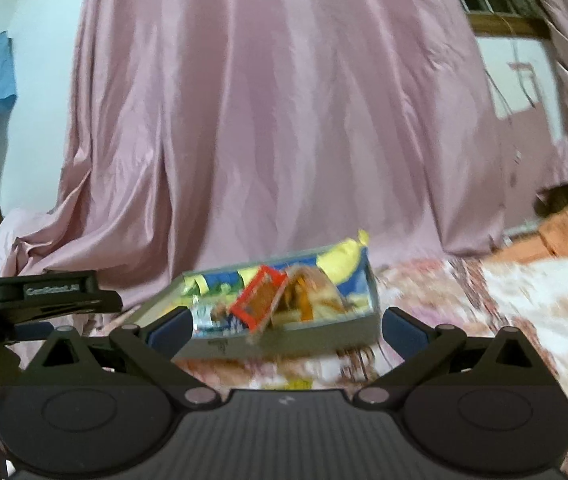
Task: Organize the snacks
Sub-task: 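Withdraw both tools back toward the remaining snacks beside the tray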
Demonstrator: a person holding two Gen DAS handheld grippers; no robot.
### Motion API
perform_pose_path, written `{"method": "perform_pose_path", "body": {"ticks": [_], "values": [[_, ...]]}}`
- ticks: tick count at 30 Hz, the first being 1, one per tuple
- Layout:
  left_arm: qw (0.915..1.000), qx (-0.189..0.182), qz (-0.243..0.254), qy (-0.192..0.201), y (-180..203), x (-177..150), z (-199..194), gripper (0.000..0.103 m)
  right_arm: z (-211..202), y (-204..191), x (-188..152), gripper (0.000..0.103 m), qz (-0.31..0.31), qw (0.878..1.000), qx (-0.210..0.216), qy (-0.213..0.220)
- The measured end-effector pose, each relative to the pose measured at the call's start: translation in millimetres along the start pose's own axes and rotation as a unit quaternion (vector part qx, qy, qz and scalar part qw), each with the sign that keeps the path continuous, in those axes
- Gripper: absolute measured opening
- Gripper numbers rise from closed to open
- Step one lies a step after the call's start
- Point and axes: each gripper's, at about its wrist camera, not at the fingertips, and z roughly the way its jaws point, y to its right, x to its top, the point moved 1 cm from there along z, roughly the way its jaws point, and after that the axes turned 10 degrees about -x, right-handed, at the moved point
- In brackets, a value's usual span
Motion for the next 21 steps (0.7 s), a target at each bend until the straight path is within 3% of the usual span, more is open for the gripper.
{"method": "perform_pose_path", "body": {"ticks": [7,13,21], "values": [[0.9997,-0.017,0.005,-0.014,-11,-33,-36,0.102,-53,5,-13,0.103,0.024,0.999,-0.026,-0.036],[0.9992,-0.002,-0.005,-0.039,-27,-62,-56,0.102,-92,-14,-26,0.103,-0.048,0.998,-0.023,-0.03],[0.9981,0.007,-0.017,-0.06,-35,-73,-79,0.102,-108,-27,-33,0.103,-0.085,0.996,-0.029,-0.024]]}}
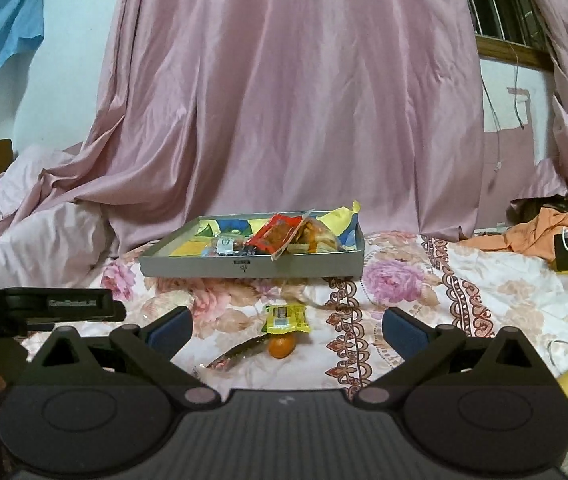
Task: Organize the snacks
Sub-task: 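Withdraw both tools back toward the remaining snacks beside the tray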
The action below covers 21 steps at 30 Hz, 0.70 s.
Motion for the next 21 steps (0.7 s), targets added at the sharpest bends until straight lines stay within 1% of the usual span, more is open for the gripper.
{"method": "perform_pose_path", "body": {"ticks": [3,9,16,21], "values": [[0.9999,-0.001,0.011,0.003,1,-3,-7,0.102,2,1,-2,0.103,0.001,1.0,-0.004,-0.01],[1.0,0.005,0.008,0.002,1,-7,-13,0.102,8,10,-3,0.103,0.026,0.999,-0.005,-0.026],[0.9989,-0.03,0.035,0.009,7,-11,-15,0.102,24,21,-5,0.103,0.069,0.996,-0.017,-0.061],[0.998,-0.039,0.05,0.007,2,-18,-12,0.102,36,14,-8,0.103,0.059,0.994,-0.029,-0.085]]}}
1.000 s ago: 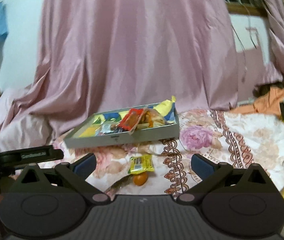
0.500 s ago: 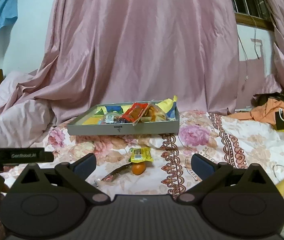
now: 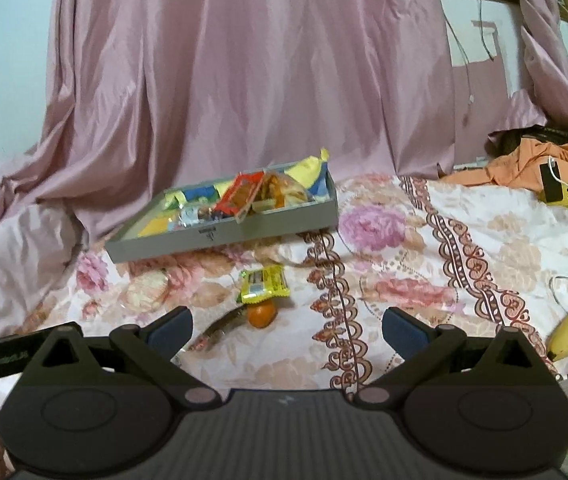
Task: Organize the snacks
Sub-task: 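Withdraw both tools back toward the remaining snacks beside the tray, then grasp the yellow candy bar with the right tool while the left tool lowers toward the brown candy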
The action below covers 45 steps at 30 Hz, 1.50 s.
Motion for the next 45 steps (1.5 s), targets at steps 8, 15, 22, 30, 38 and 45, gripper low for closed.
{"method": "perform_pose_path", "body": {"ticks": [8,15,22,30,38,45], "values": [[0.9994,0.0,-0.021,-0.028,-19,-10,8,0.102,11,-17,-3,0.103,-0.042,0.999,-0.019,-0.029],[0.9985,0.002,-0.04,-0.036,-29,-13,9,0.102,16,-27,-5,0.103,-0.071,0.996,-0.028,-0.044],[0.9988,-0.004,-0.018,-0.045,-23,-12,12,0.102,27,-27,-2,0.103,-0.081,0.993,-0.023,-0.078],[0.9976,-0.033,0.019,-0.058,-18,-7,32,0.102,63,-26,7,0.103,-0.065,0.988,0.011,-0.142],[0.9935,-0.071,0.06,-0.066,-9,-1,59,0.102,111,-20,28,0.103,-0.037,0.988,0.025,-0.149],[0.992,-0.078,0.054,-0.083,-11,-2,84,0.102,157,-21,41,0.103,-0.04,0.987,0.053,-0.148]]}}
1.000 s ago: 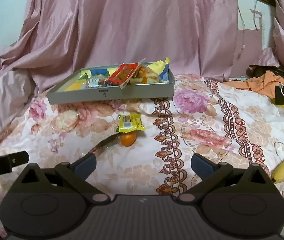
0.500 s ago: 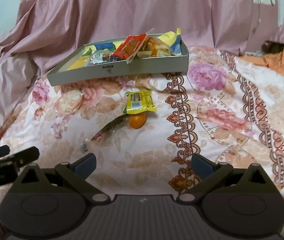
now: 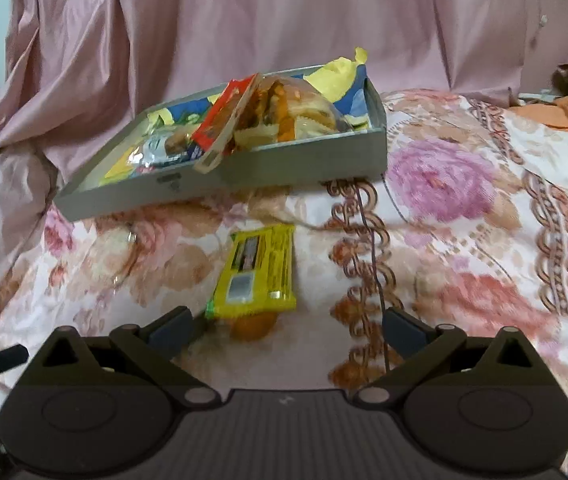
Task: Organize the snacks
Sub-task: 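Grasp the yellow candy bar with the right tool while the left tool lowers toward the brown candy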
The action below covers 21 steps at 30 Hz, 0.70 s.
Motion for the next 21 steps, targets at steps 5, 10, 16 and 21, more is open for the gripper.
{"method": "perform_pose_path", "body": {"ticks": [5,10,16,21], "values": [[0.9996,-0.002,0.025,-0.007,1,8,18,0.102,14,-3,11,0.103,-0.032,0.999,0.003,0.028],[0.9985,-0.027,0.047,-0.009,9,15,36,0.102,27,-17,15,0.103,-0.081,0.996,0.016,0.045],[0.9961,-0.042,0.073,-0.026,22,17,59,0.102,45,-22,20,0.103,-0.08,0.996,0.031,0.016],[0.9948,-0.053,0.08,-0.034,32,19,76,0.102,54,-21,19,0.103,-0.069,0.997,0.032,0.0]]}}
